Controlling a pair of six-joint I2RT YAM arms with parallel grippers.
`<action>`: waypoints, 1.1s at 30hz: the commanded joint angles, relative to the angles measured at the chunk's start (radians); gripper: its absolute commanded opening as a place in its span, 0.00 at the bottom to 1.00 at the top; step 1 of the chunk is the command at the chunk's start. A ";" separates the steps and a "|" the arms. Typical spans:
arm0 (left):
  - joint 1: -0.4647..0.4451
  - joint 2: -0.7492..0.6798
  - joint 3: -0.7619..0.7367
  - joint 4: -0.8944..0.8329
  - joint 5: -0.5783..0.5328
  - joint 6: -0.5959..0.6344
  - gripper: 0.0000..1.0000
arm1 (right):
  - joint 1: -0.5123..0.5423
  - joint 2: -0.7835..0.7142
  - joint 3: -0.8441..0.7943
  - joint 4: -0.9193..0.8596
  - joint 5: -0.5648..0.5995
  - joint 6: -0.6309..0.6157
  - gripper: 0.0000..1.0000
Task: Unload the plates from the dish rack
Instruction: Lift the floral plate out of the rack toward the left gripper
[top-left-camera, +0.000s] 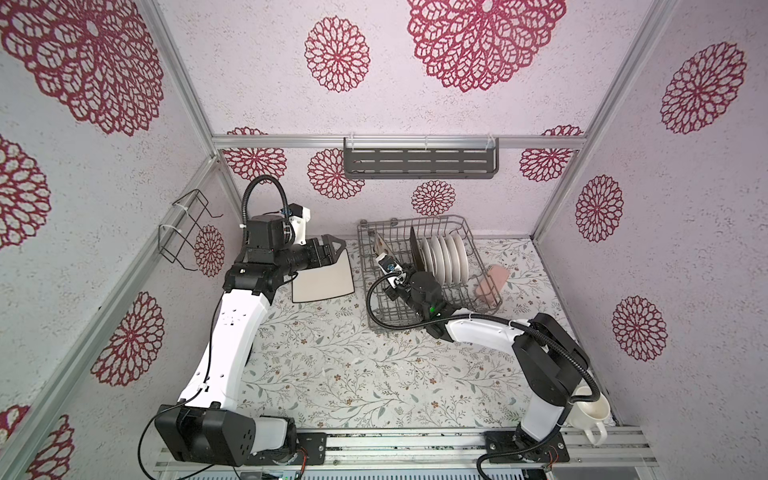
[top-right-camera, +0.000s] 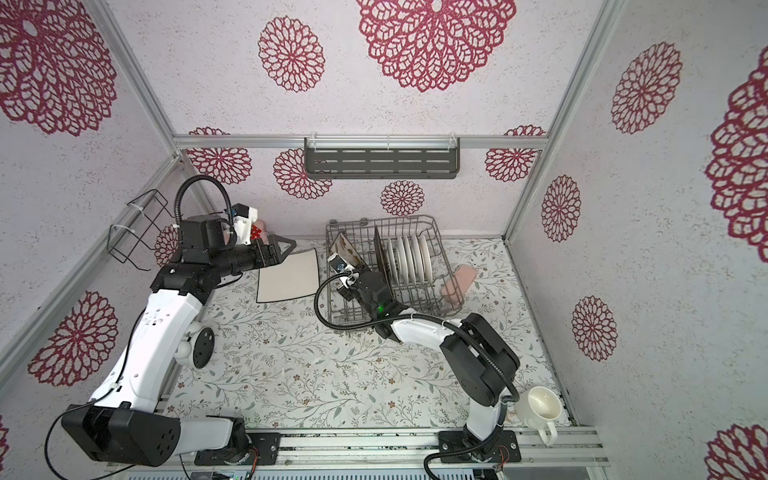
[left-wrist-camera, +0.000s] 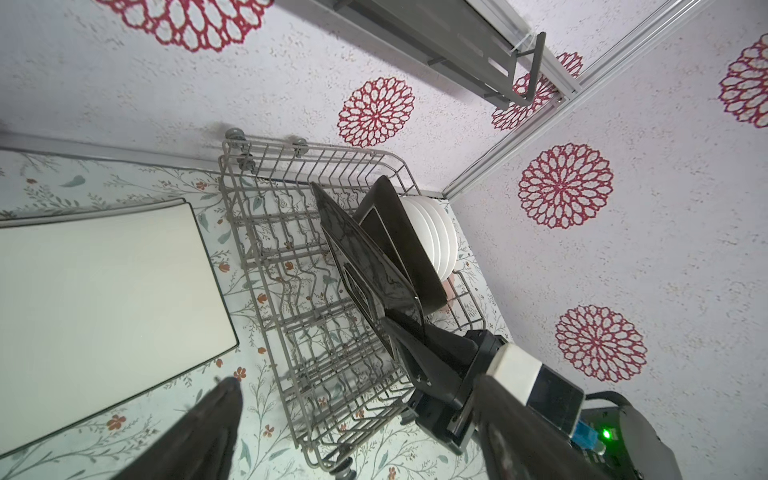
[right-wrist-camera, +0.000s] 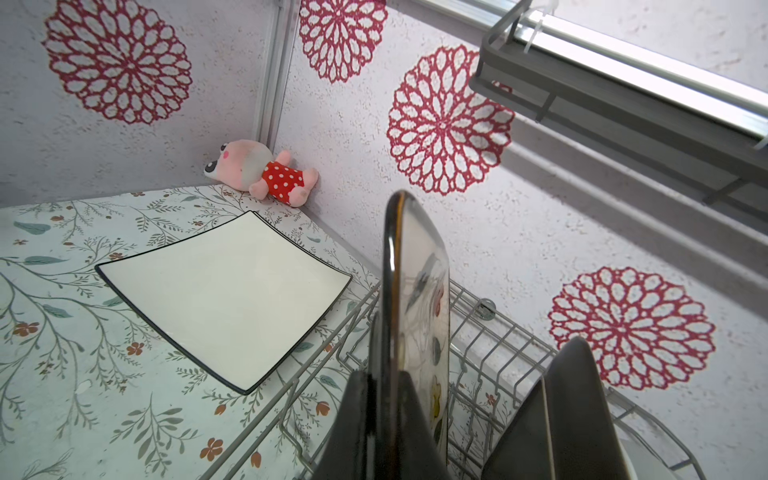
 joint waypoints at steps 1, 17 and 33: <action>0.021 0.006 -0.017 0.025 0.119 -0.048 0.89 | 0.024 -0.117 0.099 0.186 -0.014 -0.123 0.00; 0.100 0.033 -0.041 -0.002 0.231 -0.085 0.89 | 0.157 -0.075 0.142 0.175 0.048 -0.563 0.00; 0.103 -0.062 -0.090 -0.146 0.156 -0.041 0.81 | 0.220 0.023 0.206 0.202 0.079 -0.810 0.00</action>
